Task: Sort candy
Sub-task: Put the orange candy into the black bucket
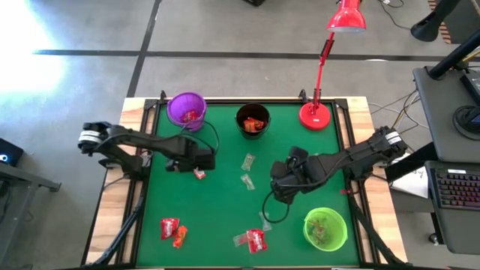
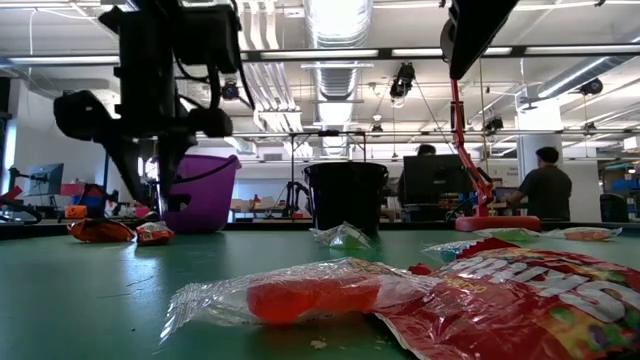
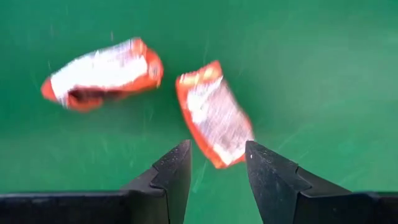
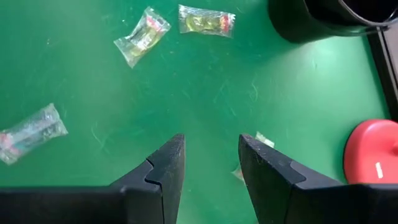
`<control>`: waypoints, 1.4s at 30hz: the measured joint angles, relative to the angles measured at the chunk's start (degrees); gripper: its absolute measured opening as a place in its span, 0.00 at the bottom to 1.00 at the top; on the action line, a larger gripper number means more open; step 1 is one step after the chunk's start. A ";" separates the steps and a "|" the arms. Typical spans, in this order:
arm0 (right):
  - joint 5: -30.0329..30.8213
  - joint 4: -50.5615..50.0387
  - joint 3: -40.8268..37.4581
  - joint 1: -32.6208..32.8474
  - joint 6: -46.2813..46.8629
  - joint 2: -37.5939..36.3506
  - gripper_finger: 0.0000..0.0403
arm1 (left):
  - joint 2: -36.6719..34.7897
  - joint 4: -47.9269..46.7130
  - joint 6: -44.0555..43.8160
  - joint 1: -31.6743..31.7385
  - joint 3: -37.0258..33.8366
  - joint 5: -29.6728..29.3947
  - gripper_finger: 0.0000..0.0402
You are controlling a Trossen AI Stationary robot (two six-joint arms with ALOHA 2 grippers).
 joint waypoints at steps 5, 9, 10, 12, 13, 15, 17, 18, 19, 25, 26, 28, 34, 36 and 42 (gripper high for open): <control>-0.02 -0.05 0.00 0.00 -1.54 0.00 0.36 | 2.95 2.82 -1.10 -0.15 0.00 2.95 0.34; -0.02 -0.07 0.00 0.00 -3.21 0.00 0.36 | 5.02 5.46 -0.96 0.37 0.00 2.76 0.34; -0.04 -0.07 0.00 0.00 -3.29 0.00 0.36 | 5.59 5.20 -1.16 0.47 0.00 2.76 0.34; -0.05 -0.08 0.00 0.00 -3.36 0.00 0.36 | 6.71 4.79 -1.31 0.45 0.00 2.59 0.34; -0.09 -0.09 0.00 0.00 -3.37 0.00 0.36 | 7.40 4.22 -1.43 0.44 0.00 2.39 0.34; -0.27 -0.09 0.00 0.00 -3.37 0.00 0.36 | 8.93 3.38 -1.97 0.37 0.00 1.73 0.34; -0.66 -0.11 0.00 0.00 -3.52 0.00 0.36 | 10.36 3.82 -1.92 0.39 0.09 1.54 0.34; -0.92 -0.09 0.00 0.00 -3.63 0.00 0.36 | 11.02 3.84 -1.54 0.37 0.23 1.50 0.34; -1.43 -0.09 0.00 0.01 -3.97 0.00 0.36 | 11.68 3.89 -1.00 0.37 0.30 1.46 0.34; -1.97 -0.09 0.00 0.13 -4.31 0.00 0.36 | 13.56 4.33 4.13 0.37 0.61 0.71 0.31; -1.97 -0.09 0.00 0.13 -4.46 0.00 0.36 | 13.56 4.37 5.20 0.35 0.68 0.33 0.29; -1.97 0.04 0.00 0.13 -4.78 0.00 0.36 | 13.37 4.35 7.07 0.35 0.96 -0.10 0.25; -1.95 0.82 0.00 0.13 -4.50 0.00 0.36 | 13.13 3.97 16.59 0.35 1.99 -0.82 0.06; -1.95 1.55 -0.02 0.11 -3.26 0.00 0.36 | 13.23 3.37 19.44 0.37 2.64 -1.03 0.02; -1.55 2.28 -0.02 0.00 -0.03 0.07 0.36 | 12.93 1.37 31.31 0.44 6.00 -1.28 0.02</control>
